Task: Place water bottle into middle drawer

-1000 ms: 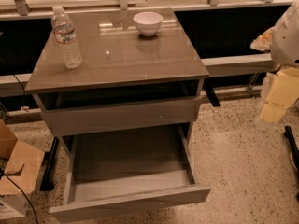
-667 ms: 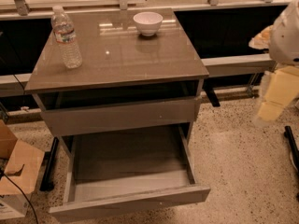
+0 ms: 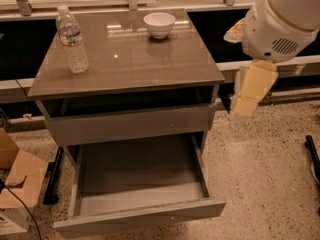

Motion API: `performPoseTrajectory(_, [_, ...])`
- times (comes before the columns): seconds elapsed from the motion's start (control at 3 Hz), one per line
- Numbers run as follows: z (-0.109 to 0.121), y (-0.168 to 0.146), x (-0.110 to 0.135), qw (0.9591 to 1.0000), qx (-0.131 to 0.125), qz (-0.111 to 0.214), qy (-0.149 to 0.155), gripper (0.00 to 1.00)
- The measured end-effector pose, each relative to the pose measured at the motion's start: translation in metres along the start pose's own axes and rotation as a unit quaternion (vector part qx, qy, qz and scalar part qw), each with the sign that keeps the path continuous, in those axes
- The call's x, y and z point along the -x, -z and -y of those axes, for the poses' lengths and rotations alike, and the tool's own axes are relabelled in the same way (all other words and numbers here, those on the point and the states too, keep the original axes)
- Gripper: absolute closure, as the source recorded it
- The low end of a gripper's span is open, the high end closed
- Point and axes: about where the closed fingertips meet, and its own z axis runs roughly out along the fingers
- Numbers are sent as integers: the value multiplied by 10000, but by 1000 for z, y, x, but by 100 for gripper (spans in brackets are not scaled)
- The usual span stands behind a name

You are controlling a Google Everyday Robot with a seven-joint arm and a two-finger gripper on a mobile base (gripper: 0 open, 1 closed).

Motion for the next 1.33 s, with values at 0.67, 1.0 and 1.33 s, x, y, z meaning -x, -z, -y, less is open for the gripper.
performPoseTrajectory(0.67, [33, -48, 84, 9942, 456, 901, 375, 0])
performPoseTrajectory(1.0, [33, -48, 84, 9942, 456, 901, 375, 0])
performPoseTrajectory(1.33, [35, -62, 95, 9932, 413, 1030, 347, 0])
